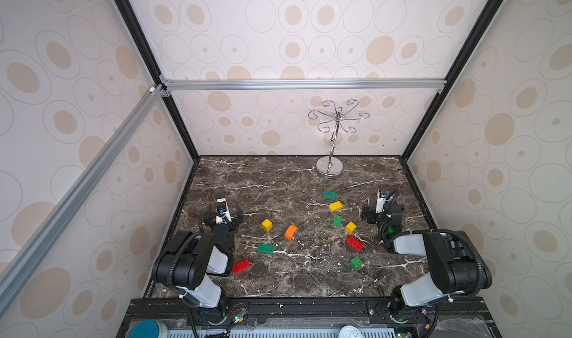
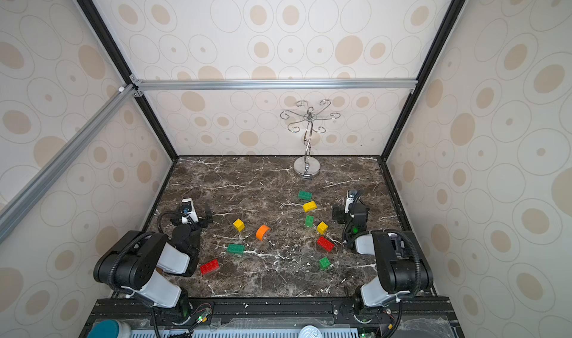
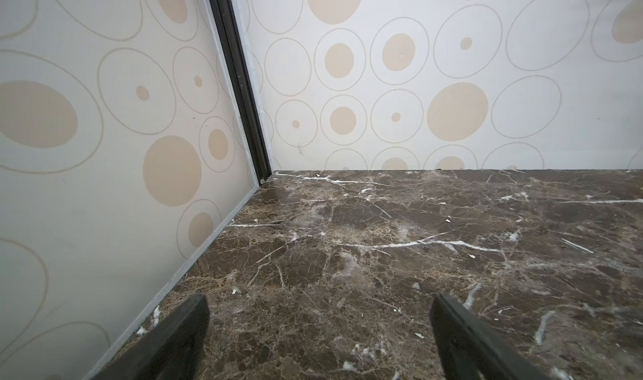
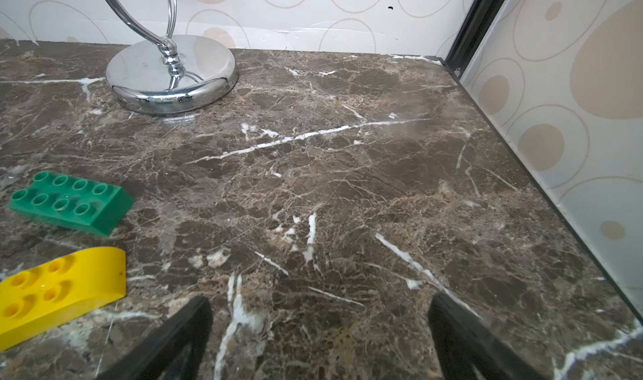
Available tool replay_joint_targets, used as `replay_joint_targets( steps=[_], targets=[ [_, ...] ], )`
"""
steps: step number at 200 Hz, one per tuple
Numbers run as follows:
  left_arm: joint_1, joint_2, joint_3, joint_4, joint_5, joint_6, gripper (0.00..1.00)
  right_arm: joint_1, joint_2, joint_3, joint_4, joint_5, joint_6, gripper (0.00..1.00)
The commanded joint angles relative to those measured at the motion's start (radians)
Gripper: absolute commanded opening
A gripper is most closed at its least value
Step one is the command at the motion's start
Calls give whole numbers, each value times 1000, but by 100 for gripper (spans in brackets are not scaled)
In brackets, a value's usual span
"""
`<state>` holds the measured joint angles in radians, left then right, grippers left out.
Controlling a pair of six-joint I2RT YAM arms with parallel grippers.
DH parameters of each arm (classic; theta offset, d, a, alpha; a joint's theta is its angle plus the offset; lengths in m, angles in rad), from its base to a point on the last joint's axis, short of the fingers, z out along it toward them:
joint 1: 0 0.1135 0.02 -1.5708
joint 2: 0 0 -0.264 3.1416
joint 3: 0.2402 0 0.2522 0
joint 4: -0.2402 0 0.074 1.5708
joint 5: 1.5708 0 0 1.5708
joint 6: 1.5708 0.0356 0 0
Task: Assemble an ice cream with lego
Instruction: Pick up the lego brick from the center of the board.
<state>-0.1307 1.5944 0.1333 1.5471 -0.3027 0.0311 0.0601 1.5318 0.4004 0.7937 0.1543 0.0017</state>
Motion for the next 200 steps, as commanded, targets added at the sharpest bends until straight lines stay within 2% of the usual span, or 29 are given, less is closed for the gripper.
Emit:
replay_joint_targets(
  steps=[1, 200],
  targets=[
    [3, 6, 13, 0, -12, 7, 100, 7, 10, 17, 19, 3, -12, 99],
    [38, -4, 62, -113, 50, -19, 100, 7, 11, 18, 17, 2, -12, 99]
  ],
)
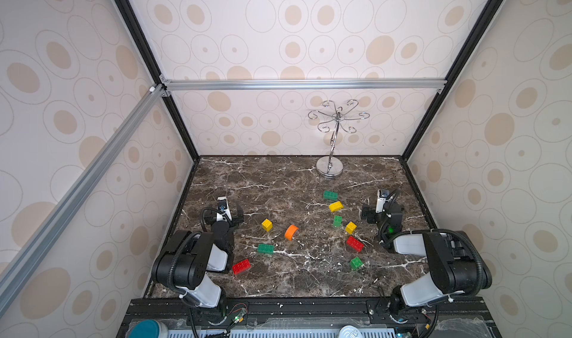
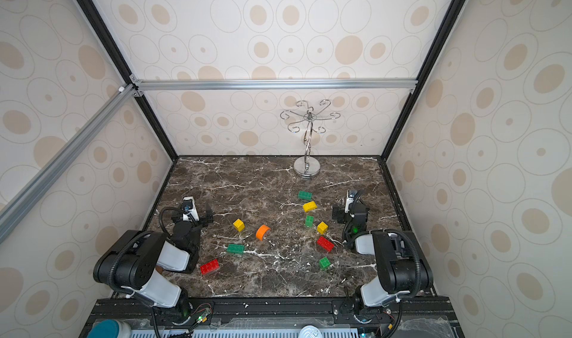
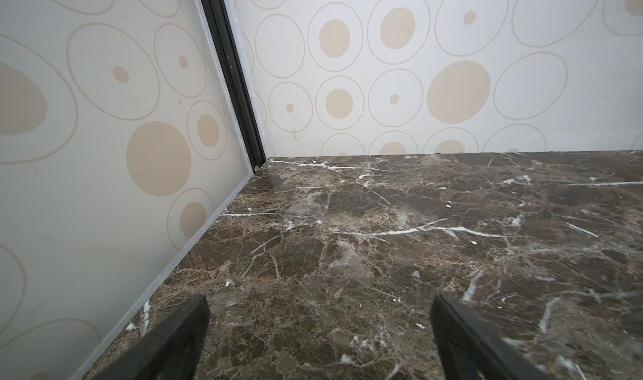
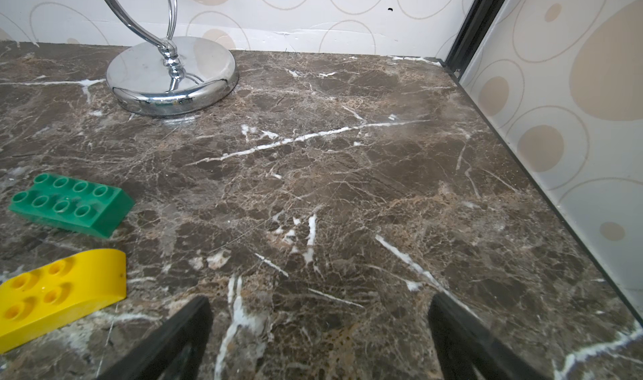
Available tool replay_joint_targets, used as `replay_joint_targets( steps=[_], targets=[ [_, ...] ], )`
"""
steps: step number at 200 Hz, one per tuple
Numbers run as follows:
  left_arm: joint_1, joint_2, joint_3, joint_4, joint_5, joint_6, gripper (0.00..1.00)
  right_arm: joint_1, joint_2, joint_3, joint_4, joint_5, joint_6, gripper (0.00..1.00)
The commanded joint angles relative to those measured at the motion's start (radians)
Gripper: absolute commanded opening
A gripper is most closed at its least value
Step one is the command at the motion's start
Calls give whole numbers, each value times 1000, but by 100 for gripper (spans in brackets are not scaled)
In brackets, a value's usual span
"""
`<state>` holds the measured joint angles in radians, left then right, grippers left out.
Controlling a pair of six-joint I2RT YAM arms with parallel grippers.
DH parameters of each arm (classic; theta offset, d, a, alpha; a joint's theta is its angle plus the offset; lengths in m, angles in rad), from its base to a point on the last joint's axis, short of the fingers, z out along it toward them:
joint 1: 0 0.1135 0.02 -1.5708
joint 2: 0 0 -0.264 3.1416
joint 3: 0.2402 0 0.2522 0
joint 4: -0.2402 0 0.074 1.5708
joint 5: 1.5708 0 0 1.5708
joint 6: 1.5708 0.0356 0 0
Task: Assemble an ice cream with lego
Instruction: Pick up the lego brick from the center of the board.
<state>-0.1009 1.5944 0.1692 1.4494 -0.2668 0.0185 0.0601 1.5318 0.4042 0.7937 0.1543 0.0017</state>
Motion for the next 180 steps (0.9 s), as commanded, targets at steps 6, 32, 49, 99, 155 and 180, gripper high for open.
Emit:
replay_joint_targets(
  steps=[6, 32, 49, 99, 155, 180],
  targets=[
    [9, -5, 24, -14, 15, -8, 100, 7, 12, 15, 17, 3, -12, 100],
    [2, -52, 6, -13, 25, 8, 100, 31, -51, 52, -92, 18, -50, 100],
    [-22, -144, 46, -159, -24, 25, 100, 60, -156, 191, -434, 68, -41, 99],
    [-81, -376, 231, -629, -27, -51, 100, 119, -338, 410, -1142, 106, 196, 99],
    [-140, -423, 434, -1107, 157, -248, 100, 161, -546, 378, -1573, -130, 525, 95],
    [-220, -404, 442, -1161, 184, -294, 100, 237, -581, 335, -1650, -162, 689, 94]
  ],
)
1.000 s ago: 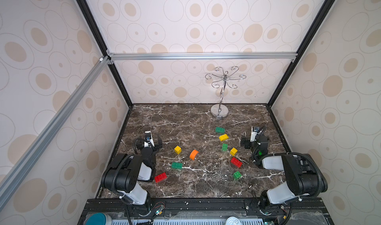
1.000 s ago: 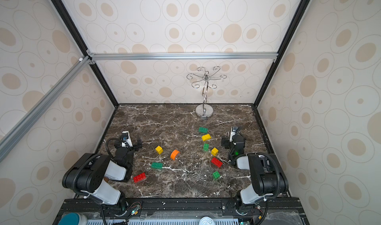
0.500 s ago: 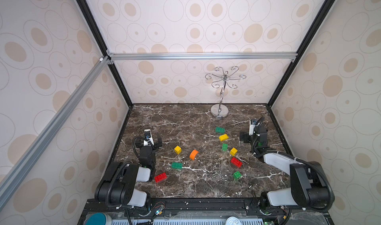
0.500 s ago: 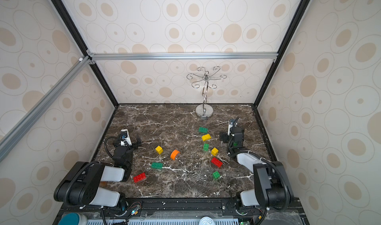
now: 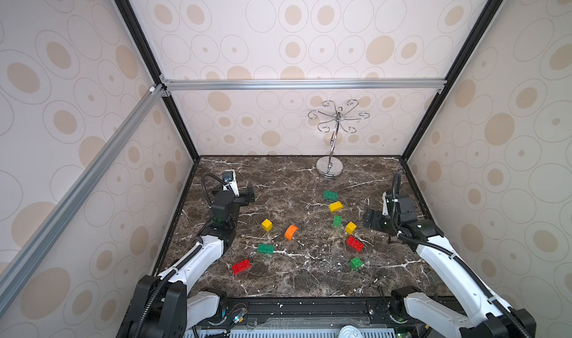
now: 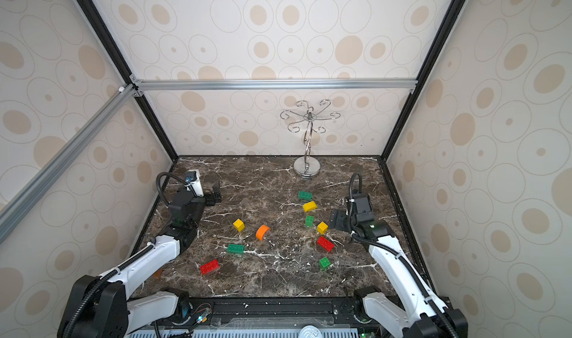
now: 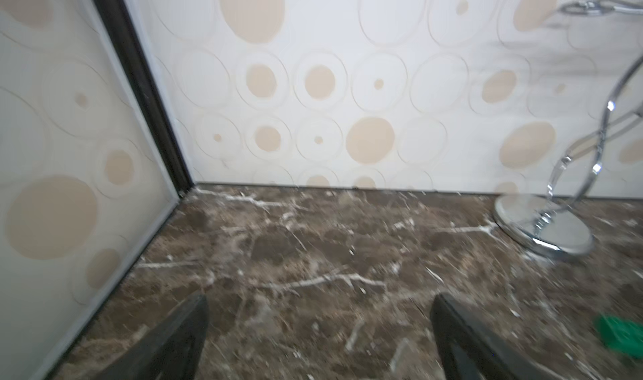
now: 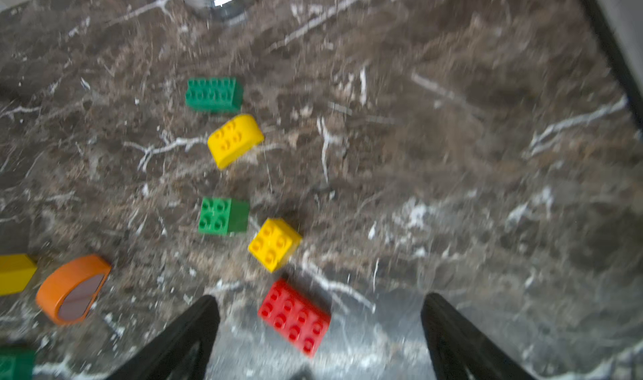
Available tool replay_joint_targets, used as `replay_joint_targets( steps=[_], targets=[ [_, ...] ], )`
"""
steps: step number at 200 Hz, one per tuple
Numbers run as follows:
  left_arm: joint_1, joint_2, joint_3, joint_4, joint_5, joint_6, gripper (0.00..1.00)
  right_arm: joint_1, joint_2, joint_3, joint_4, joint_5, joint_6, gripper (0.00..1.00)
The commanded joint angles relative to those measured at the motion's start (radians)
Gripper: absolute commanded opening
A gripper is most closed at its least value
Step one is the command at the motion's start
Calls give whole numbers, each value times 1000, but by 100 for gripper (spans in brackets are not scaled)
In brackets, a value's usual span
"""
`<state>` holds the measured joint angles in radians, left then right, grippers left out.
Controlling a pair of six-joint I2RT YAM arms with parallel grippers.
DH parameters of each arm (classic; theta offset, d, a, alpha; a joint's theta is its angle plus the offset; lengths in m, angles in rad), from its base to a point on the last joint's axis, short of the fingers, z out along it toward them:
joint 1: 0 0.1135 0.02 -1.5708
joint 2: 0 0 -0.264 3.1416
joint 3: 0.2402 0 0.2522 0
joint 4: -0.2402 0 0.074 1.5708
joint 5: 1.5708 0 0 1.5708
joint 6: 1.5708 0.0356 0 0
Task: Assemble an ice cream with lego
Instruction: Pick up the lego brick from the center of the board.
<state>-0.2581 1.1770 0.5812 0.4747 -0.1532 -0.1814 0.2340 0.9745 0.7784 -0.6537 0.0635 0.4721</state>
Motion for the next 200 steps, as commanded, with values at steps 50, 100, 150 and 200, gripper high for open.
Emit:
replay_joint_targets(
  steps=[50, 100, 150, 200],
  targets=[
    [-152, 36, 16, -168, 95, -144, 100, 241, 54, -136, -196, -132, 540, 91],
    [-161, 46, 22, -183, 90, -120, 100, 249, 5, -232, -121, -168, 723, 76],
    [-161, 59, 20, -171, 88, -129, 100, 252, 16, -279, -46, -168, 800, 68],
    [-161, 63, 17, -174, 75, -127, 100, 252, 69, -284, 3, -170, 801, 65]
  ],
)
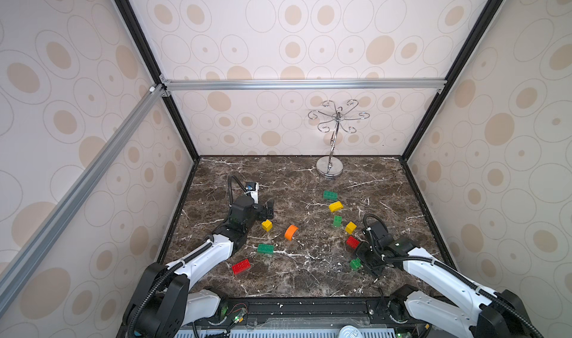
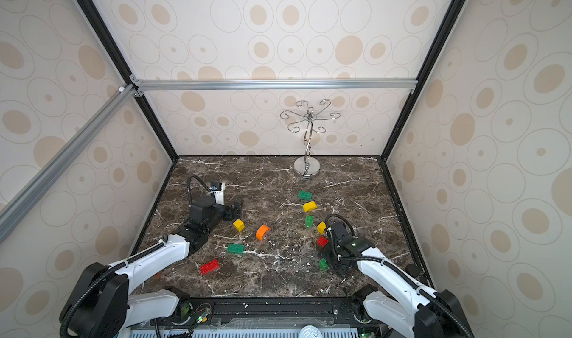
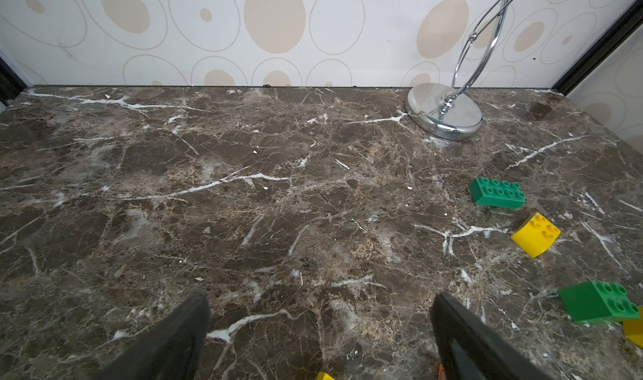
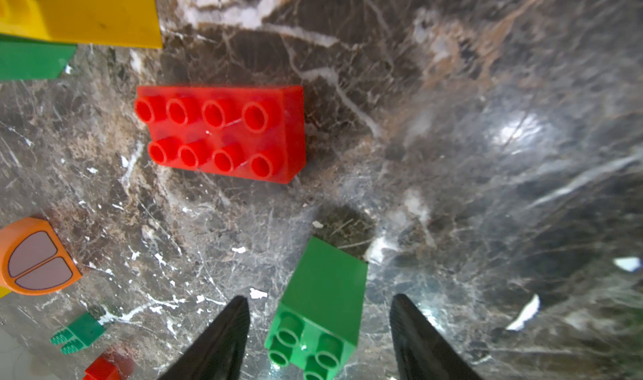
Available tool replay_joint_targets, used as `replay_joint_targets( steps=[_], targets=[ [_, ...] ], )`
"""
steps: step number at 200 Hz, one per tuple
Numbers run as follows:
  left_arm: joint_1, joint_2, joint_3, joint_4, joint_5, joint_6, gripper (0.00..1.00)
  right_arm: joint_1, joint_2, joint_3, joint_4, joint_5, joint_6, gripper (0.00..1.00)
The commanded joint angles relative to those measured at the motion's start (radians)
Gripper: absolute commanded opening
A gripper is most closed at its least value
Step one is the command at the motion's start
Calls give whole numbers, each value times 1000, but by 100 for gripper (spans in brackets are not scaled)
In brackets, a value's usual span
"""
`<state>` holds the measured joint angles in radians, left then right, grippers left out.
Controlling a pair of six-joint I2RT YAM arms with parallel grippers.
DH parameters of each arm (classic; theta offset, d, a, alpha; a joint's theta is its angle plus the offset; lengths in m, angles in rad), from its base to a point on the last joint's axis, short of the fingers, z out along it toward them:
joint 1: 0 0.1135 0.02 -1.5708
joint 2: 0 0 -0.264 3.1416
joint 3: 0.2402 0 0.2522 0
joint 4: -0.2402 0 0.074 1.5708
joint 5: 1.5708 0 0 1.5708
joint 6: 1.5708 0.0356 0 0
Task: Assemble an ice cream with lego
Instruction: Pick up the lego brick from the center of the board, then place the lego brick at the center of the board.
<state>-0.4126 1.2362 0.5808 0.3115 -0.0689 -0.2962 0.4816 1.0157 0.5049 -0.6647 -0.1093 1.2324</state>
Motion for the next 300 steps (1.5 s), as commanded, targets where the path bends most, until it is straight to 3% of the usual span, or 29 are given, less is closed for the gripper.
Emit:
replay_joint_targets(
  steps=[1, 19, 69, 105, 168, 244, 262, 300],
  targets=[
    [-6, 4, 17, -11, -9, -12, 100, 5, 29, -9, 15, 3, 41, 65],
    [-7, 1, 19, -15, -12, -13, 100, 5, 42, -7, 22, 2, 32, 59],
    [-6, -12, 20, -25, -24, -18, 100, 7, 94, 32, 21, -16, -46, 27],
    [-6, -18, 17, -25, -28, -28, 100, 56, 222, 161, -15, 22, -175, 19],
    [-6, -34, 12, -69, -46, -31, 100, 201, 569, 474, -107, 122, -398, 18],
    [-6, -52, 10, -96, -72, -20, 100, 253, 734, 597, -90, 121, -409, 18],
    [-6, -48, 10, -94, -72, -20, 100, 256, 754, 607, -93, 123, -409, 24],
    [-6, -46, 8, -93, -72, -22, 100, 256, 761, 609, -90, 113, -406, 47]
  ],
)
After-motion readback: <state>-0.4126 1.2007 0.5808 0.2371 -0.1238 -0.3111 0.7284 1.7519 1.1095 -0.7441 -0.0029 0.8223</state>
